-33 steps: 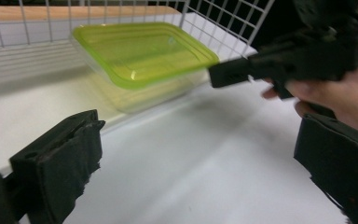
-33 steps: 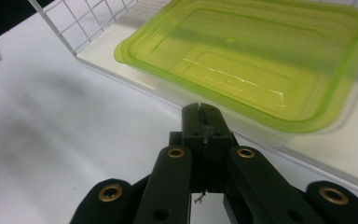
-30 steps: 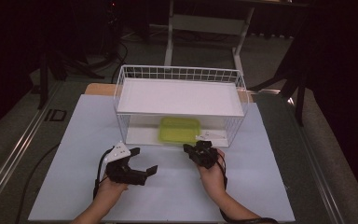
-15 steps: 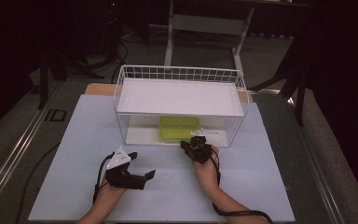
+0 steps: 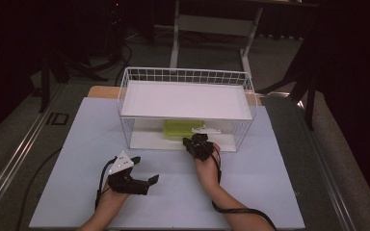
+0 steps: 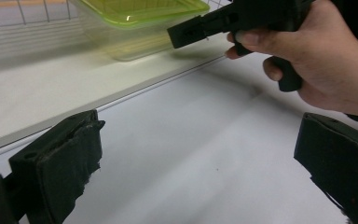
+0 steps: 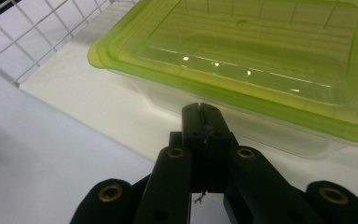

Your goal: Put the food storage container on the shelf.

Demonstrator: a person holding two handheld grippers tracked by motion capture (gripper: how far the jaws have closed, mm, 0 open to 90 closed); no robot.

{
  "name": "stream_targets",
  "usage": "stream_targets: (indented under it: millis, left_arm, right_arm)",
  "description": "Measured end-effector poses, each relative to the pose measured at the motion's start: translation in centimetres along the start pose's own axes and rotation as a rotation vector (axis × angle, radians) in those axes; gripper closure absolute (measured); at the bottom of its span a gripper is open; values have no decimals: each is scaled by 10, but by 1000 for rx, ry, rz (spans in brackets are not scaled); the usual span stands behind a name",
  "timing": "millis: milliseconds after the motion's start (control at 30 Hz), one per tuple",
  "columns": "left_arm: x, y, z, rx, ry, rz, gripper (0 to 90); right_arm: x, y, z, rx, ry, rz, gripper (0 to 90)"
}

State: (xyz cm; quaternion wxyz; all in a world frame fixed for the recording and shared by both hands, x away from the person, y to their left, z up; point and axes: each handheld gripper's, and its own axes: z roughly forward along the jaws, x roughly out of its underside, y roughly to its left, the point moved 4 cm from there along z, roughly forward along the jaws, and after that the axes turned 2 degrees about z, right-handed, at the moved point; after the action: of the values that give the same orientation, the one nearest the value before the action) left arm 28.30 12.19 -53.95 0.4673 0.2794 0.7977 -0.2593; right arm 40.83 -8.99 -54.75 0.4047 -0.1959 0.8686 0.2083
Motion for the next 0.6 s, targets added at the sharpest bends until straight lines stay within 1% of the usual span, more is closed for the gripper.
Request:
stream_targets:
  millis: [133, 367, 467, 600]
  left_arm:
    - [0, 1, 0, 1, -6, -5, 17]
    - [0, 0, 0, 6, -5, -10, 16]
    - [-1, -1, 0, 6, -6, -12, 16]
    - [-2, -2, 0, 8, -11, -8, 16]
  right_arm:
    - [-4, -1, 4, 19, -2, -15, 900]
    - [-8, -3, 7, 26, 5, 15, 898]
    - [-8, -3, 7, 18, 9, 27, 870]
    - [-4, 1, 1, 6, 3, -2, 858]
